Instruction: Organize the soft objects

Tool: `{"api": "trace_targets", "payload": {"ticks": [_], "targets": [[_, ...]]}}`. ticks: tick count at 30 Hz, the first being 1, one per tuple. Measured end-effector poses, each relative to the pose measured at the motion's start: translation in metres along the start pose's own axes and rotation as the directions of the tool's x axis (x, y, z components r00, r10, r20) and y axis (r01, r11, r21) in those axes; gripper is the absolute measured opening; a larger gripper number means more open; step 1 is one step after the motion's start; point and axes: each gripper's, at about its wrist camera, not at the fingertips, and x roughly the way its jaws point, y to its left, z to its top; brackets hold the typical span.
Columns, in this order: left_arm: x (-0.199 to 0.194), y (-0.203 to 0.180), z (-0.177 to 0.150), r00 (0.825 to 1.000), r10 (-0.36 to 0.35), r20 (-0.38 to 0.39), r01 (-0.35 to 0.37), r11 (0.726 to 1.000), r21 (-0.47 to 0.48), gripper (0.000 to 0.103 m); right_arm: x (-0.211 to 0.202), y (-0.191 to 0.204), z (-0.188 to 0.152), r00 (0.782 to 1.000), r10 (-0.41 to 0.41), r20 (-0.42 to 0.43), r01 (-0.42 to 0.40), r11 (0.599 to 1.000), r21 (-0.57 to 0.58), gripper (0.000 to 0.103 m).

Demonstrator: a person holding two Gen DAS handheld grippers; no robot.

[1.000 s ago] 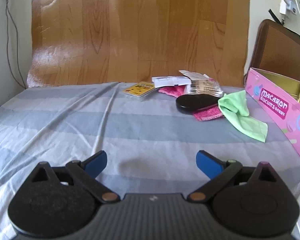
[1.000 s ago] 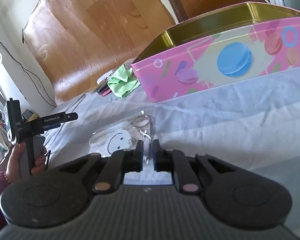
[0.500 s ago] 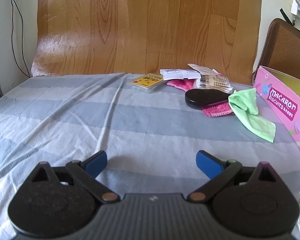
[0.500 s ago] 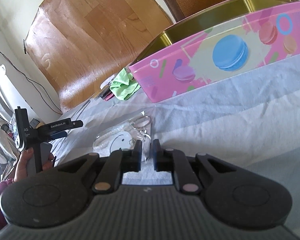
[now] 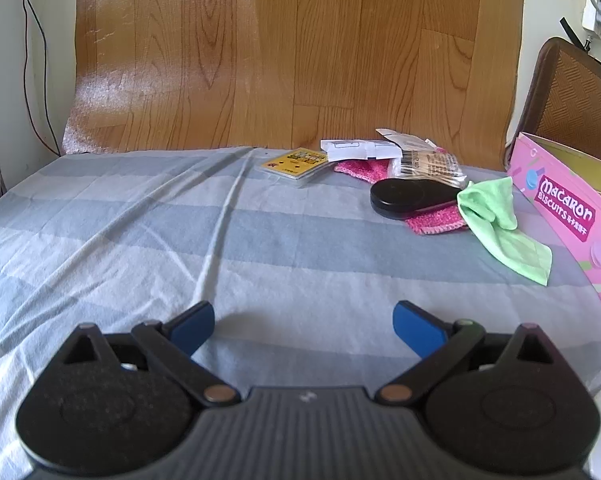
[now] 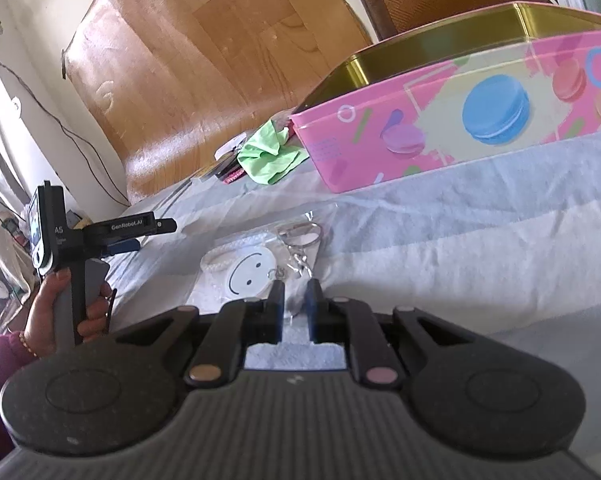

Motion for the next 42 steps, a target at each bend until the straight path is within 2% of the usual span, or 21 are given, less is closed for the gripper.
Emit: {"api": "trace_targets", "payload": {"ticks": [5,10,17,21,23,24,25,27,30,33,34,36,39,40,41,42], "targets": [[0.0,0.0,0.0,1.0,-0.001,0.001,0.001,1.0,0.001,0.099,-0.001,0.003,0.0,1.0,-0.011,0.005,0.011,1.0,-0.005,0.017],[0.0,0.0,0.0,1.0,-0.007,0.004,0.007,1.0,0.002,0.099,-0.005,0.006,0.0,0.999,-0.032,0.034,0.032,0.999,-0.006,0.026],[0.0,-0.001,0.0,1.0,-0.005,0.002,0.005,1.0,0.001,0.099,-0.008,0.007,-0.001,0.998,-0.038,0.05,0.039,0.999,-0.024,0.028],[0.001,0.001,0.0,1.0,-0.017,-0.009,0.017,1.0,-0.002,0.1,-0.01,0.01,-0.001,0.998,-0.04,0.057,0.043,0.998,-0.044,0.037],[-0.001,0.005,0.0,0.998,-0.054,-0.03,0.054,0.998,-0.022,0.1,-0.012,0.012,0.0,0.998,-0.037,0.058,0.041,0.997,-0.065,0.042],[-0.007,0.005,-0.002,0.995,-0.088,-0.037,0.086,0.996,-0.035,0.1,-0.013,0.014,0.001,0.998,-0.034,0.057,0.038,0.996,-0.084,0.05],[-0.016,0.003,-0.003,0.985,-0.167,-0.049,0.164,0.985,-0.057,0.1,-0.012,0.016,0.002,0.998,-0.034,0.054,0.039,0.994,-0.099,0.058],[-0.036,-0.005,-0.004,0.956,-0.29,-0.043,0.287,0.956,-0.067,0.1,-0.008,0.023,0.004,0.999,-0.029,0.041,0.035,0.988,-0.149,0.06],[-0.063,-0.028,-0.005,0.919,-0.391,-0.045,0.391,0.92,-0.006,0.1,0.001,0.036,0.006,1.0,-0.019,0.007,0.02,0.967,-0.254,0.06],[-0.074,-0.048,-0.009,0.855,-0.505,-0.121,0.508,0.861,-0.004,0.1,0.01,0.05,0.006,0.999,-0.039,-0.013,0.031,0.925,-0.379,0.063],[-0.074,-0.055,-0.011,0.839,-0.524,-0.148,0.529,0.848,-0.002,0.1,0.014,0.053,0.006,0.998,-0.063,-0.019,0.049,0.91,-0.411,0.068],[-0.072,-0.07,-0.016,0.824,-0.532,-0.196,0.545,0.838,0.016,0.1,0.019,0.053,0.006,0.994,-0.103,-0.03,0.079,0.889,-0.451,0.072],[-0.065,-0.086,-0.027,0.821,-0.513,-0.249,0.536,0.844,0.031,0.102,0.021,0.047,0.004,0.992,-0.115,-0.059,0.073,0.875,-0.479,0.075],[-0.061,-0.088,-0.029,0.813,-0.519,-0.263,0.543,0.84,0.02,0.102,0.023,0.044,0.003,0.991,-0.11,-0.069,0.064,0.878,-0.474,0.074],[-0.061,-0.09,-0.032,0.812,-0.523,-0.26,0.545,0.838,0.018,0.101,0.025,0.044,0.002,0.992,-0.104,-0.07,0.06,0.882,-0.467,0.075],[-0.062,-0.094,-0.035,0.816,-0.52,-0.251,0.544,0.839,0.032,0.098,0.026,0.045,0.0,0.994,-0.094,-0.062,0.055,0.883,-0.467,0.071]]}}
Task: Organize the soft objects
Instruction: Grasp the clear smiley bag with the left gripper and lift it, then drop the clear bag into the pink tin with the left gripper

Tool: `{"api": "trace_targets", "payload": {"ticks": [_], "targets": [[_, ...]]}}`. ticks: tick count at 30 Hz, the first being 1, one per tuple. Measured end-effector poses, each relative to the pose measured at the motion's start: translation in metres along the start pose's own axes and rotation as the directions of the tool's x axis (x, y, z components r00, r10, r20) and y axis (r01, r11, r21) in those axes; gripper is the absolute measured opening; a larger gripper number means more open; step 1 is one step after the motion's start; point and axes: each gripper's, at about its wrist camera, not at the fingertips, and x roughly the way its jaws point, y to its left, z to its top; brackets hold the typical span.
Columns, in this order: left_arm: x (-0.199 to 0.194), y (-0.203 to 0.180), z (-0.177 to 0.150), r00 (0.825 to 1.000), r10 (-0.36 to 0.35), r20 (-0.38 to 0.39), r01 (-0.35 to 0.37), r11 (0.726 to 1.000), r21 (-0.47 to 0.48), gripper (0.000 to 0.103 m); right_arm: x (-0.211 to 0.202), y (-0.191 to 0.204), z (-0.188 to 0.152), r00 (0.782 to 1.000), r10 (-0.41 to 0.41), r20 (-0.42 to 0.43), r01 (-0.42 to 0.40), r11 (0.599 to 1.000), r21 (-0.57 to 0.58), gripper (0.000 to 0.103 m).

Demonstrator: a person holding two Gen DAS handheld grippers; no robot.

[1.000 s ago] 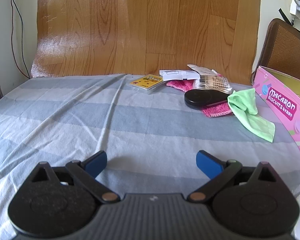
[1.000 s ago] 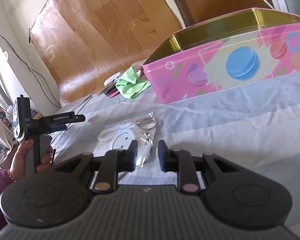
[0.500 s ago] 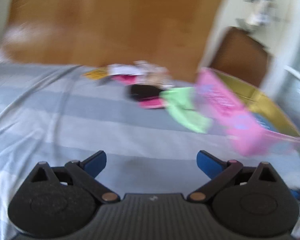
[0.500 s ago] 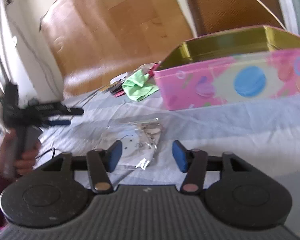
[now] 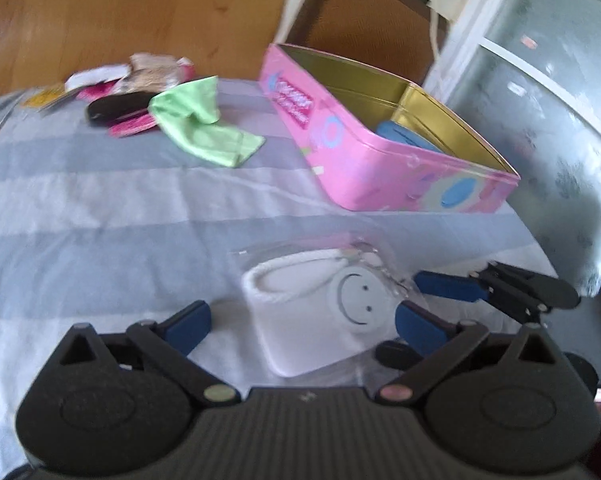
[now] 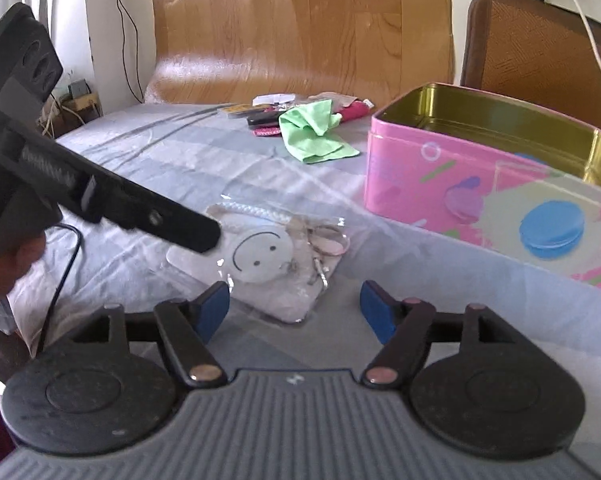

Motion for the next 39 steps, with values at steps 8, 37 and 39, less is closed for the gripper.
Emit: {"api": "trace_targets", "payload": {"ticks": [8,37,39], "targets": [[-0.005,-0.013,0.004,0.999,-0.018,0.05,0.018,1.0,0.016,0.092,-0.01,0.02,0.012,0.987,-0.026,0.157,0.032,0.999,-0.034,0.05],[0.05,-0.072,0.124,0.955,-0.038,0.294,-0.018,0.982,0.186,0.097,0.001,-0.08,0.077,0.849,-0.414,0.329,0.329,0.901,0.284,0.056],[0.031,-0.037,0.112,0.944,0.023,0.329,-0.067,0.99,0.123,0.097,0.007,-0.058,0.09,0.88,-0.314,0.356,0.245,0.942,0.228,0.053]]}}
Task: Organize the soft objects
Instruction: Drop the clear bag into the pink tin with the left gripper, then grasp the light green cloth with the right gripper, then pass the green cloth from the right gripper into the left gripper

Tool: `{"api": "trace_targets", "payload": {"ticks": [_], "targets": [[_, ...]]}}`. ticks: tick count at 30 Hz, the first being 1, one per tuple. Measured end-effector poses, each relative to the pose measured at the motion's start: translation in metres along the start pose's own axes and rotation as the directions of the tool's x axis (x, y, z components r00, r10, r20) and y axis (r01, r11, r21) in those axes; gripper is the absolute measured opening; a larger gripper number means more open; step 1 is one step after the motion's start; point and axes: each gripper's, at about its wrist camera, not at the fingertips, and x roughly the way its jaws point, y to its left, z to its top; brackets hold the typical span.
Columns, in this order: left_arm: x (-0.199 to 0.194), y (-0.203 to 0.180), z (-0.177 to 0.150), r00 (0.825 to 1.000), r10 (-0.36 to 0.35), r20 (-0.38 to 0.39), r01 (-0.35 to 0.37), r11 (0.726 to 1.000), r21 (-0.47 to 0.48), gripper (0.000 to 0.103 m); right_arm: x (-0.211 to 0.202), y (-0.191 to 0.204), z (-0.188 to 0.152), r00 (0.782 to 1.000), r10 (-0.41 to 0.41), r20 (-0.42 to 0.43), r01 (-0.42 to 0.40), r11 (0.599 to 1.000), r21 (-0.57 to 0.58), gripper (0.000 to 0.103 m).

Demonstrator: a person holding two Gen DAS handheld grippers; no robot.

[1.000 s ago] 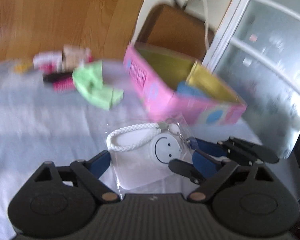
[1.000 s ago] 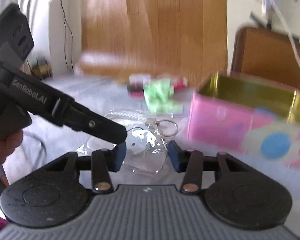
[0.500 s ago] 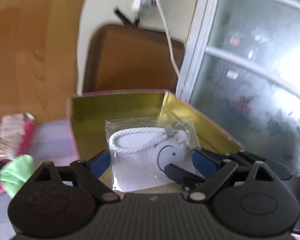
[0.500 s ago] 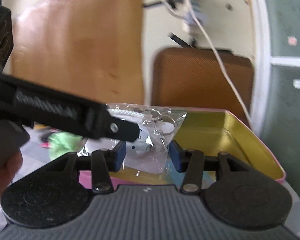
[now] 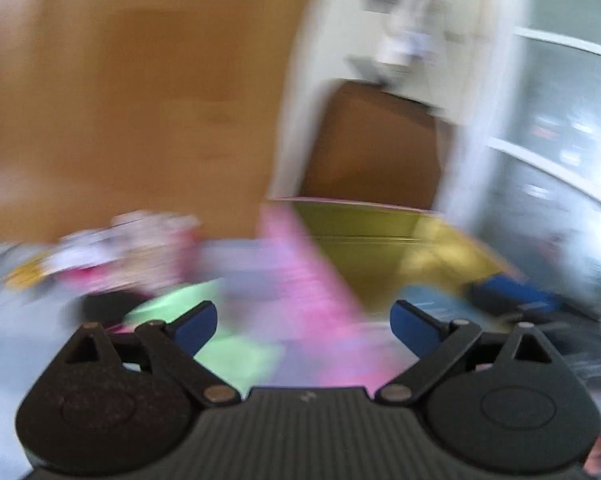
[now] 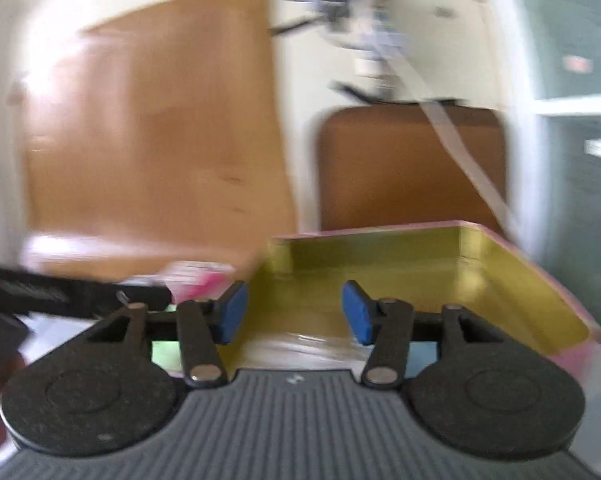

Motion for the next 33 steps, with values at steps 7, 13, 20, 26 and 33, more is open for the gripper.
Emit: {"api": "trace_targets", "payload": {"ticks": [7,13,20,26,33], "targets": [[-0.045,0.126,-0.062,0.904,0.423,-0.065,-0.428,0.886,-0.181,0.095,0.076,0.11,-0.025,0.941,0.208,-0.266,-0.265,0.943,-0.201,0.049],[-0.061,0.16,-0.074,0.917,0.394,-0.062,-0.39,0.855,-0.341,0.097,0.159,0.126,-0.039,0.929,0.06,-0.364,-0.159,0.956,-0.249,0.051],[-0.065,0.161,-0.076,0.944,0.33,-0.023,-0.316,0.878,-0.36,0.099,0.151,0.104,-0.045,0.903,0.127,-0.41,-0.172,0.982,-0.075,0.007],[-0.067,0.162,-0.077,0.973,0.232,-0.003,-0.217,0.903,-0.371,0.102,0.084,0.133,-0.066,0.876,0.27,-0.4,-0.336,0.936,-0.104,0.006],[-0.053,0.137,-0.079,0.997,-0.06,-0.053,0.043,0.958,-0.284,0.101,0.04,0.183,-0.083,0.921,0.286,-0.266,-0.37,0.858,-0.356,0.007]]}}
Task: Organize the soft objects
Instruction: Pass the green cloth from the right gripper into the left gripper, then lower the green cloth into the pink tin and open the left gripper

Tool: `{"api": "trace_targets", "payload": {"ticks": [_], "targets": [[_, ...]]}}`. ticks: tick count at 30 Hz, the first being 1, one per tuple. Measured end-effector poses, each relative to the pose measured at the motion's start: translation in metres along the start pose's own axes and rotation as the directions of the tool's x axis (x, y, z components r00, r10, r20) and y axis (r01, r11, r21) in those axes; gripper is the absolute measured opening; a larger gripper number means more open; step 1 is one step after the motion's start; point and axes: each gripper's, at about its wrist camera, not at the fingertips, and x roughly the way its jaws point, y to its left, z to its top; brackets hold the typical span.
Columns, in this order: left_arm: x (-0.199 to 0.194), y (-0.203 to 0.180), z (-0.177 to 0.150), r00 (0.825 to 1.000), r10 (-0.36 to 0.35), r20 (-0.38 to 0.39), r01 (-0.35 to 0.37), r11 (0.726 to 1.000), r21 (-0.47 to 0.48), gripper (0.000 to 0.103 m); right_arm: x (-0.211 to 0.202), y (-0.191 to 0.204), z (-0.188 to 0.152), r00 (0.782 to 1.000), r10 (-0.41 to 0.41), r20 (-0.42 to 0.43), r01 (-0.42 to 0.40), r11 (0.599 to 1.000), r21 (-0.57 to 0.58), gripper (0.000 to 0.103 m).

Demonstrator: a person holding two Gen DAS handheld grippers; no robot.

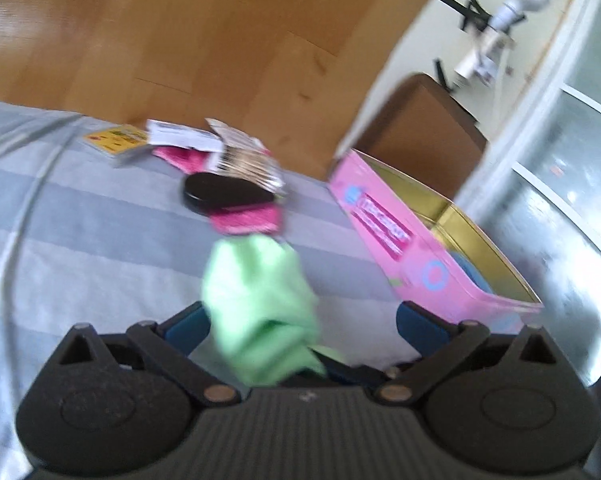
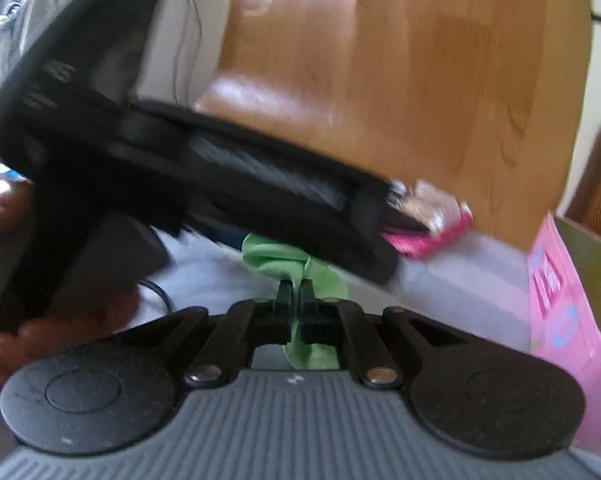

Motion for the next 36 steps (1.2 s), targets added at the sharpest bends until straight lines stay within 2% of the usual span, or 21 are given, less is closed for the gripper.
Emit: {"api": "trace_targets", "payload": {"ticks": [2,4,5,6,7,10,12,16,19,22,25,29,30,31,32,33,34,35,36], "targets": [[0.001,-0.004,-0.002,0.999,-0.029,-0.017,0.029,0.999,0.016,0.092,-0.002,0.007,0.002,0.999,-0.029,0.026,0.03,0.999,-0.023,0.007],[0.002,-0.006,-0.004,0.999,-0.038,-0.018,0.039,0.999,0.024,0.07,-0.002,0.008,0.001,0.999,-0.036,0.027,0.037,0.999,-0.017,0.007],[0.002,-0.005,-0.004,0.998,-0.053,-0.022,0.053,0.998,0.021,0.064,-0.002,0.007,0.001,0.999,-0.037,0.024,0.037,0.999,-0.009,0.007],[0.002,-0.004,-0.005,0.997,-0.07,-0.025,0.07,0.997,0.014,0.051,-0.002,0.005,0.001,0.999,-0.037,0.028,0.037,0.999,0.0,0.007],[0.003,-0.004,-0.004,0.997,-0.079,-0.026,0.079,0.997,0.012,0.045,-0.003,0.003,0.002,0.999,-0.039,0.031,0.039,0.999,0.006,0.007],[0.003,-0.004,-0.005,0.994,-0.1,-0.032,0.101,0.995,0.008,0.03,-0.006,-0.001,0.002,0.998,-0.048,0.031,0.048,0.999,0.025,0.007],[0.004,-0.006,-0.005,0.994,-0.108,-0.032,0.108,0.994,0.013,0.027,-0.009,-0.002,0.001,0.998,-0.049,0.036,0.048,0.998,0.034,0.007],[0.002,-0.02,-0.003,0.989,-0.143,-0.02,0.144,0.989,0.026,0.027,-0.02,-0.008,-0.001,0.993,-0.082,0.08,0.08,0.996,0.037,0.007],[0.007,-0.045,0.004,0.987,-0.157,-0.021,0.158,0.985,0.07,0.026,-0.036,-0.021,-0.002,0.982,-0.147,0.121,0.141,0.988,0.059,0.007],[0.023,-0.078,0.017,0.983,-0.182,-0.036,0.185,0.978,0.1,0.026,-0.052,-0.044,-0.003,0.958,-0.24,0.157,0.228,0.969,0.095,0.007],[0.048,-0.123,0.03,0.977,-0.208,-0.053,0.214,0.961,0.176,0.027,-0.067,-0.076,-0.004,0.928,-0.328,0.176,0.302,0.94,0.158,0.007],[0.088,-0.175,0.041,0.974,-0.214,-0.078,0.227,0.94,0.255,0.029,-0.073,-0.12,-0.009,0.897,-0.416,0.151,0.378,0.897,0.23,0.007],[0.099,-0.184,0.043,0.974,-0.208,-0.087,0.224,0.938,0.263,0.036,-0.062,-0.129,-0.008,0.89,-0.437,0.129,0.399,0.885,0.241,0.009],[0.112,-0.192,0.044,0.976,-0.194,-0.099,0.214,0.938,0.272,0.049,-0.057,-0.139,-0.01,0.882,-0.461,0.098,0.426,0.869,0.251,0.009],[0.125,-0.198,0.044,0.98,-0.169,-0.11,0.194,0.94,0.279,0.056,-0.051,-0.147,-0.012,0.877,-0.477,0.056,0.45,0.856,0.255,0.013],[0.138,-0.204,0.043,0.983,-0.134,-0.123,0.164,0.945,0.284,0.069,-0.044,-0.155,-0.015,0.87,-0.492,-0.001,0.476,0.841,0.257,0.026],[0.149,-0.207,0.041,0.988,-0.09,-0.129,0.124,0.949,0.289,0.073,-0.041,-0.16,-0.018,0.868,-0.496,-0.035,0.486,0.83,0.274,0.04],[0.156,-0.209,0.04,0.99,-0.057,-0.126,0.092,0.952,0.292,0.073,-0.048,-0.163,-0.026,0.864,-0.502,-0.042,0.491,0.819,0.298,0.047],[0.159,-0.21,0.039,0.992,-0.034,-0.121,0.069,0.954,0.293,0.077,-0.053,-0.163,-0.031,0.855,-0.518,-0.033,0.499,0.803,0.324,0.06]]}}
